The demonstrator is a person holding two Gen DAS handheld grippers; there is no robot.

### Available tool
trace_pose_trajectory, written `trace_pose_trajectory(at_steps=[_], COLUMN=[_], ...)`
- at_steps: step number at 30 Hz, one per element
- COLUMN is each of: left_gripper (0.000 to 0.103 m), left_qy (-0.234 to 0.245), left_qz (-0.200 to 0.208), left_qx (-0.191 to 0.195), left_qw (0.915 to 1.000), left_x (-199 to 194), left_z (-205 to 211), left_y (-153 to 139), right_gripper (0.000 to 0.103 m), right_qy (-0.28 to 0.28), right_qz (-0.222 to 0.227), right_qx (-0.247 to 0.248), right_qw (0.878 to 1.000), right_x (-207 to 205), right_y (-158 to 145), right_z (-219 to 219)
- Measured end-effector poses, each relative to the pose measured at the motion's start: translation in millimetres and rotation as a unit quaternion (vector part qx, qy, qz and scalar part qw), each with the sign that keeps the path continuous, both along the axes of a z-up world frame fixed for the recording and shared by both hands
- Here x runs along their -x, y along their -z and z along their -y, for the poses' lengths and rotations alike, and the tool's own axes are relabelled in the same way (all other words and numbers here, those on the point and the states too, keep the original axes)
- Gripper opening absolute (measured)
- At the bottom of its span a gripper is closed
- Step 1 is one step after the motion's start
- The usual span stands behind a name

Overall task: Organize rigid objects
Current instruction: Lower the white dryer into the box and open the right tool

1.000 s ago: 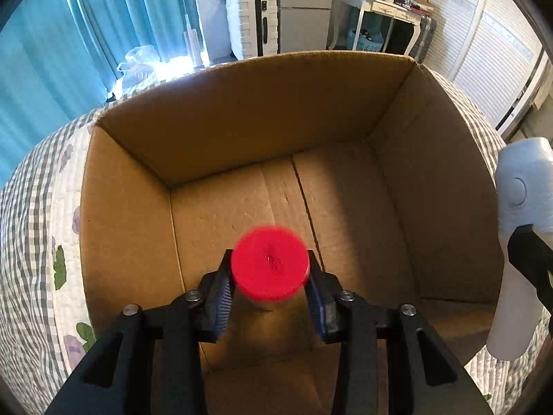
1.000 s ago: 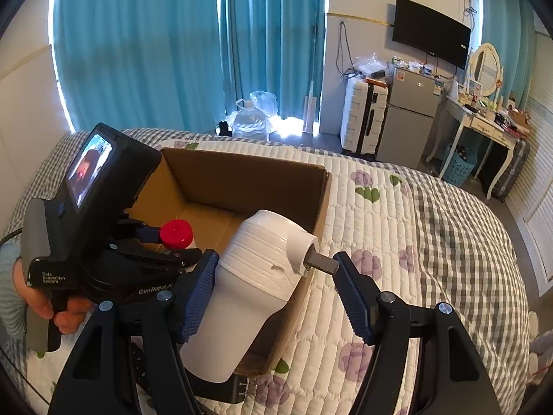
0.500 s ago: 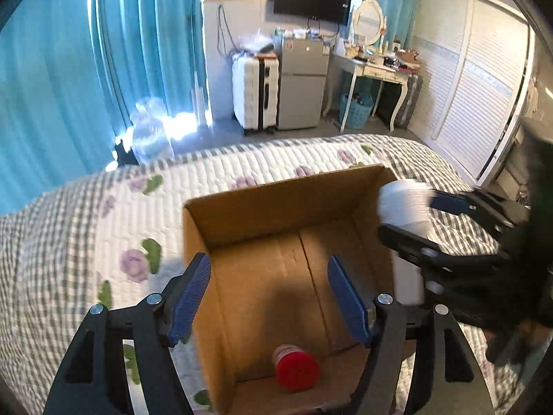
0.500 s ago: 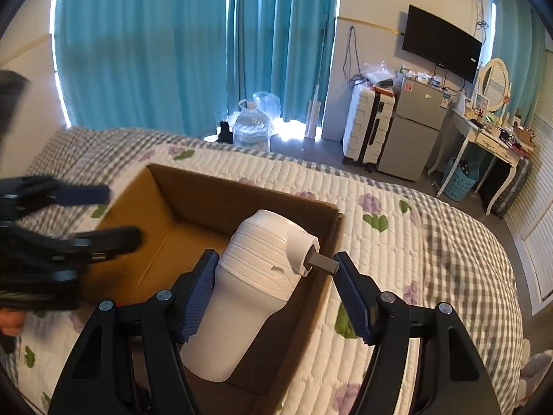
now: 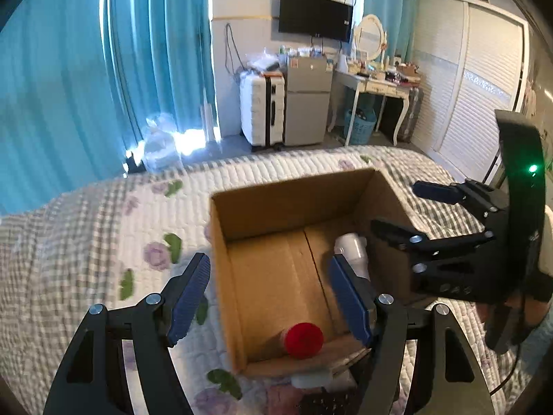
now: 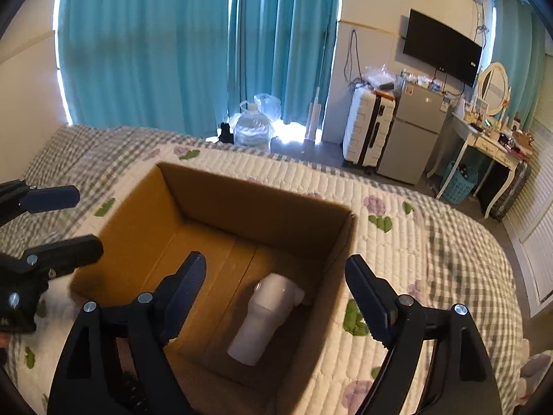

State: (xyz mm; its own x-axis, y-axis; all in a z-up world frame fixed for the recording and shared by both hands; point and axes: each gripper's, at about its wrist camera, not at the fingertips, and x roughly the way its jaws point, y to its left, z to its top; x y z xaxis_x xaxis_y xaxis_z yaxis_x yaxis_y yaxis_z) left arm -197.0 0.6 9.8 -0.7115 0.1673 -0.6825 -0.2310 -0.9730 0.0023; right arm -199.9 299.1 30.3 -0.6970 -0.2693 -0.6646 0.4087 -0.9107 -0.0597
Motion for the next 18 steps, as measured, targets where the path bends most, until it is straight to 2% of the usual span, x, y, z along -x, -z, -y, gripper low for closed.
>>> trace_pose_trajectory(at_steps=[6, 9, 13, 18], left_gripper=[0.078, 0.079, 0.08, 0.08], left_qy=[-0.014, -0.022, -0.038, -0.057], left_qz=[-0.015, -0.014, 0.007, 0.044], left_qx=[-0.021, -0.018, -0.007, -0.003], left_qw=[0.9996, 0.9995, 0.9992, 0.9974], left_x=[-45, -72, -99, -126], left_z=[19, 28, 38, 47], left_y=[-25, -23, -1, 49], right_gripper=[0.083, 0.083, 0.083, 0.083], right_qy=[-0.024, -0.045, -0.067, -0.081], right_qz=[-0.033, -0.021, 0.007, 0.078], right_qx=[0.013, 0.018, 0.0, -0.024], right_qw=[0.999, 0.999, 0.998, 0.993], right_x=[-53, -83, -123, -150], right_y=[-50, -56, -32, 34], right_z=[-3, -1, 8, 24])
